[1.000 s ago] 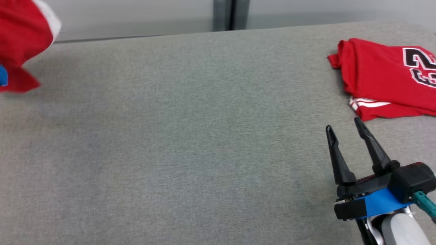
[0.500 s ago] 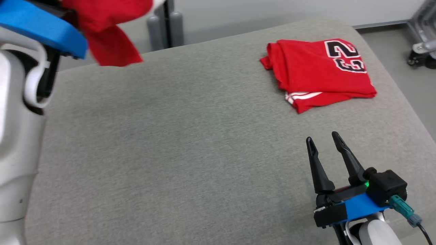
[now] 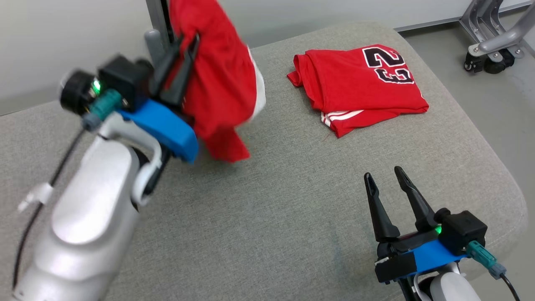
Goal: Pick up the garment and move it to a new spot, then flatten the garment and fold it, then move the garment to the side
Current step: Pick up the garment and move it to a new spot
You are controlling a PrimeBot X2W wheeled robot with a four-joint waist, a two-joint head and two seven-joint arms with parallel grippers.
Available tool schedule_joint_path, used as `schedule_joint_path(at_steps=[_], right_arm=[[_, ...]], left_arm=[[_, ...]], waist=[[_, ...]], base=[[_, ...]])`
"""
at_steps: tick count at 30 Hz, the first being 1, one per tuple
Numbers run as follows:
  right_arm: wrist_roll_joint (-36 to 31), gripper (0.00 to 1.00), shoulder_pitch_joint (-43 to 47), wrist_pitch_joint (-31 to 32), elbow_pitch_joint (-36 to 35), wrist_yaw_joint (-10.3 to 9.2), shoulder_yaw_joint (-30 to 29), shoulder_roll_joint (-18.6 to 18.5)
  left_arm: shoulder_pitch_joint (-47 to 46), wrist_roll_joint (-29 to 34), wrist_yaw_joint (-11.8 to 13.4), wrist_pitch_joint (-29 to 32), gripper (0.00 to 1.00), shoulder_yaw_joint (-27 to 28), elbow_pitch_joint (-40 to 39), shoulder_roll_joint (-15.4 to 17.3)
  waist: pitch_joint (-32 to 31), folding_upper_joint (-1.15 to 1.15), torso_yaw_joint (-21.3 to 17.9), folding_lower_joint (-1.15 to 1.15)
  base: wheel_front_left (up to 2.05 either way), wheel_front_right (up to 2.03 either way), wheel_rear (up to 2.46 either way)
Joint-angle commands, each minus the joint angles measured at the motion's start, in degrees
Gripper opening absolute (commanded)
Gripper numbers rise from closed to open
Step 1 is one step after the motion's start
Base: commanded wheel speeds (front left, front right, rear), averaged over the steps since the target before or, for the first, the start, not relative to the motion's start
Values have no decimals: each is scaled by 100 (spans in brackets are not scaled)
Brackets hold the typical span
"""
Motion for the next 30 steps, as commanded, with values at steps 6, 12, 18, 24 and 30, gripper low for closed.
schedule_joint_path(at_steps=[6, 12, 18, 24, 30], right_arm=[[50, 100, 42, -17, 85, 3, 14, 15], [-23, 100, 88, -17, 193, 3, -43, 14], [-71, 100, 171, -17, 312, 2, -74, 10], [-104, 100, 284, -17, 405, 2, -94, -5], [-122, 100, 408, -17, 464, 2, -217, -11]], left_arm=[[1020, 103, 132, -389, 0, -370, 468, -165], [1675, 141, 182, -664, 0, -674, 947, -355], [2049, 202, 276, -1039, 100, -850, 1285, -588], [2209, 314, 589, -1261, 100, -512, 929, -618], [2828, 624, 932, -1263, 100, 342, -215, -571]], waist=[[-53, -1, 100, 0], [-143, -1, 237, 0], [-302, -1, 446, 0], [-491, -1, 691, 0], [-651, -1, 965, 0]], base=[[0, 0, 0], [0, 0, 0], [0, 0, 0], [0, 0, 0], [0, 0, 0]])
